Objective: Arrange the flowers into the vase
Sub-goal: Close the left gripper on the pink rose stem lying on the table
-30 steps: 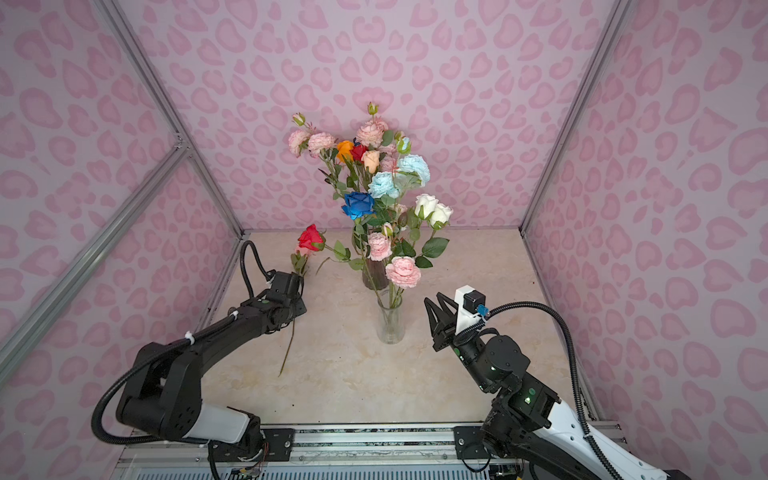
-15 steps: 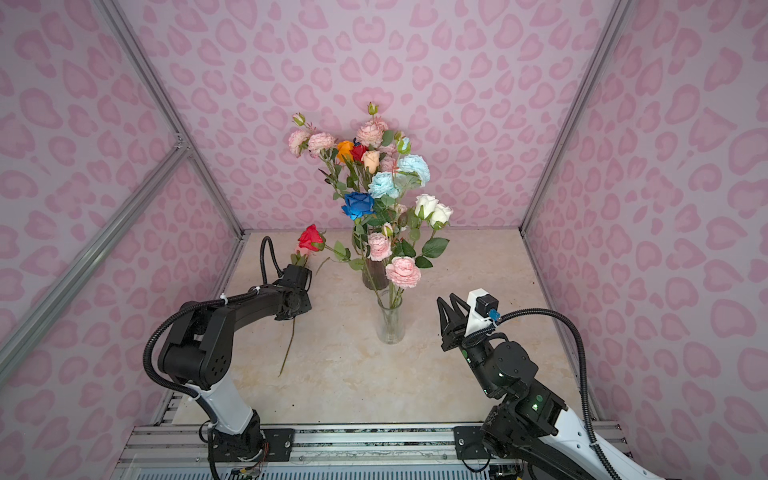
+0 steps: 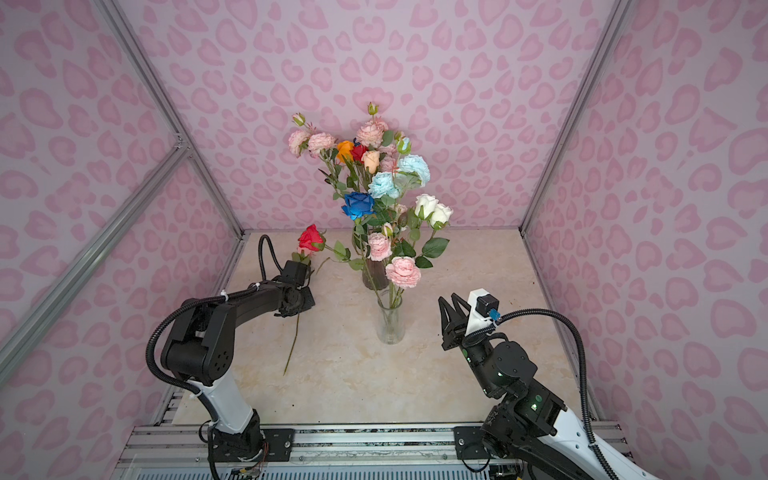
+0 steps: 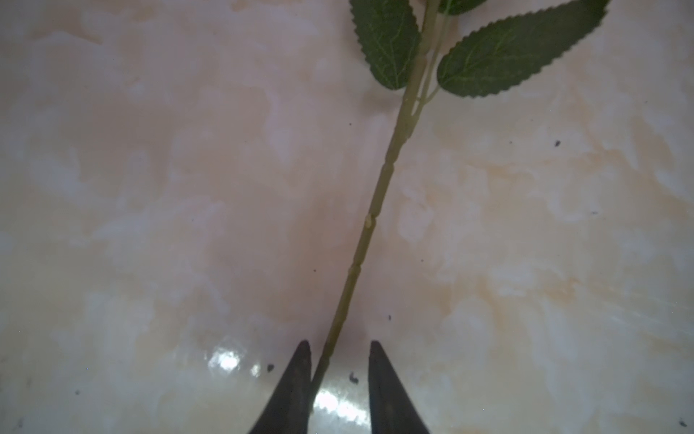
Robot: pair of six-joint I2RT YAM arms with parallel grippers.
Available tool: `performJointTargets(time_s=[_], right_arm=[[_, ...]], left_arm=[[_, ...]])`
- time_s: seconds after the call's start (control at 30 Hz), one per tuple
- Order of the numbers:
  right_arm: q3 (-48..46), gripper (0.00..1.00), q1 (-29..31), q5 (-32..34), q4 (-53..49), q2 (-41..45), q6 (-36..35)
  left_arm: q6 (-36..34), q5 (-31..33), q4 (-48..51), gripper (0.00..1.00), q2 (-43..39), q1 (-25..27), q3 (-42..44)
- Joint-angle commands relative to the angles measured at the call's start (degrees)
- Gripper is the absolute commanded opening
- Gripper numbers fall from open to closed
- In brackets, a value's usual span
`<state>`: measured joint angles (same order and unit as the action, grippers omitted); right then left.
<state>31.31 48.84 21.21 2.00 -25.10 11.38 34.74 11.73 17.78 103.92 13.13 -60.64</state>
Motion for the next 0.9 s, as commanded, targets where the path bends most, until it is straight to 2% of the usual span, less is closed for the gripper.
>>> performJointTargets(time_s=[0.0,0.23,0.37,0.53,0.67,0.8,0.87], right_arm=[[-0.2,0.34,-0.1,0.4,0.7,0.5,0.0],[0.2,0.34,-1.3,-0.7,2.0,0.2,-0.1],[0.3,0.34,-1.4,-1.4,2.5,-0.8,0.3],[0.7,0.34,-1.5,-1.5,2.6,-1.3,0.3],[0.7,0.34,-1.6,-2.0,3.4,-2.2,0.4],[0.4,0.34,-1.6,-2.2,3.8,-2.7,0.7],[0.2,0.34,-1.6,-2.2,3.8,-2.5,0.8]], left_arm=[[0.2,-1.8,0.2,0.23,-0.1,0.0,-0.4],[-1.3,-0.9,0.5,0.20,-4.1,0.0,0.7],[-1.5,-1.1,0.6,0.18,-3.5,0.0,0.4],[-0.6,2.2,2.1,0.25,-2.7,0.0,0.2],[0.2,2.7,3.7,0.24,-0.1,0.0,-0.9],[0.7,0.2,1.9,0.20,0.3,0.0,0.0],[0.5,0.1,1.9,0.12,0.0,0.0,0.1]])
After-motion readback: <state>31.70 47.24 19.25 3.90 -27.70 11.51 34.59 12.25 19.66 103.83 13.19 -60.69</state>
